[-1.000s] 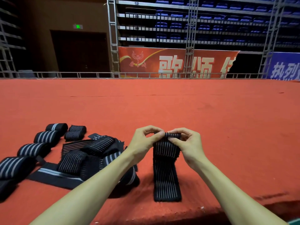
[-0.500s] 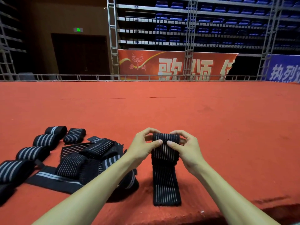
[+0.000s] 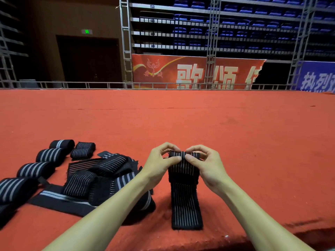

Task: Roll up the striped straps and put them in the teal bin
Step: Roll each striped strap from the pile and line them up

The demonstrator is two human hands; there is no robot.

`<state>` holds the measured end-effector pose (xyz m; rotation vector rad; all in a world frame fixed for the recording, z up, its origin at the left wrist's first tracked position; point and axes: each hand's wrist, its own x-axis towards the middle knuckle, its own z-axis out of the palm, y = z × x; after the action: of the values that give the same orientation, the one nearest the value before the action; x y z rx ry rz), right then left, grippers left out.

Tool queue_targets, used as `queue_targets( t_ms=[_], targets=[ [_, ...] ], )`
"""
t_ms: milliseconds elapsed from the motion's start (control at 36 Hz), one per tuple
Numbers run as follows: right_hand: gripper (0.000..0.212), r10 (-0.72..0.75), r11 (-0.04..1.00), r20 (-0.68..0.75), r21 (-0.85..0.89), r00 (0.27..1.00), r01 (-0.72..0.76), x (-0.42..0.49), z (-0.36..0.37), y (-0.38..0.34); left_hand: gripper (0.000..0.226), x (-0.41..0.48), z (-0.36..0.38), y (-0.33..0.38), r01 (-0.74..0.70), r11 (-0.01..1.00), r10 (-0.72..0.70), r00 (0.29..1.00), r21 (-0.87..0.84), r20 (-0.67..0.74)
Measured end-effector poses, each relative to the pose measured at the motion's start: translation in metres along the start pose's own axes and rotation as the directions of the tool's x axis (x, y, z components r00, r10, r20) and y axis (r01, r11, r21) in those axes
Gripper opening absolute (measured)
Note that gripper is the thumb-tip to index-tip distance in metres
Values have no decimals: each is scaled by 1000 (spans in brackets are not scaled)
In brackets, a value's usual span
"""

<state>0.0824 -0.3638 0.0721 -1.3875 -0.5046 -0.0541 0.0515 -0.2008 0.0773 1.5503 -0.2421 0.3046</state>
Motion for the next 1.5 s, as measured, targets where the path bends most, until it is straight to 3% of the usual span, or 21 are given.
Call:
queue_targets(
  t_ms=[56, 139, 250, 389, 639, 778, 861, 944, 1056, 1167, 1306, 1417, 1500],
  targets=[
    [26, -10, 1000, 22, -11, 1000, 10, 0, -1, -1, 12, 1, -2, 0, 62, 995, -60, 998, -79, 25],
    [29, -8, 1000, 28, 17, 1000, 7, 0, -2, -2, 5, 4, -5, 0, 109, 994, -108, 993, -10, 35],
    [31, 17, 999, -3, 38, 1000, -17, 1, -1, 0, 4, 3, -6, -2, 12, 990, -13, 1000, 142, 5],
    [19, 44, 994, 75, -104, 996, -36, 1, 2, -1, 11, 1, -2, -1, -75, 986, 80, 996, 147, -32],
    [18, 112, 988, 173, -123, 979, -91, -2, 8, -3, 21, -8, 21, -6, 68, 996, -67, 997, -52, 28],
    [16, 113, 993, 153, -58, 982, -106, -4, 1, -4, 23, -2, 13, -1, 105, 994, -106, 993, 35, 44],
    [16, 126, 991, 145, 18, 981, -130, -4, -1, -1, 11, 2, 7, 5, 27, 984, -44, 995, 179, 93],
    [16, 149, 983, 127, 90, 981, -161, -5, 0, -2, 15, 2, 4, 7, -73, 961, 62, 997, 265, 50],
    [6, 206, 959, 114, 174, 972, -224, -4, 5, -6, 21, 0, 2, 3, -131, 956, 134, 991, 261, 5],
    [9, 189, 977, 69, 87, 979, -195, -3, 7, -6, 25, -2, 4, -2, -129, 959, 137, 990, 251, -18],
    [20, 134, 980, 85, 138, 987, -145, -2, 3, -8, 42, -5, 7, -6, 35, 995, -39, 998, 94, 51],
    [28, 109, 987, 131, 101, 985, -123, -2, 2, -6, 14, -7, 12, -10, 113, 991, -117, 991, 65, 72],
    [31, 95, 990, 143, 90, 985, -108, 0, 3, -5, 13, -8, 14, -9, 125, 990, -130, 989, 71, 75]
  ],
)
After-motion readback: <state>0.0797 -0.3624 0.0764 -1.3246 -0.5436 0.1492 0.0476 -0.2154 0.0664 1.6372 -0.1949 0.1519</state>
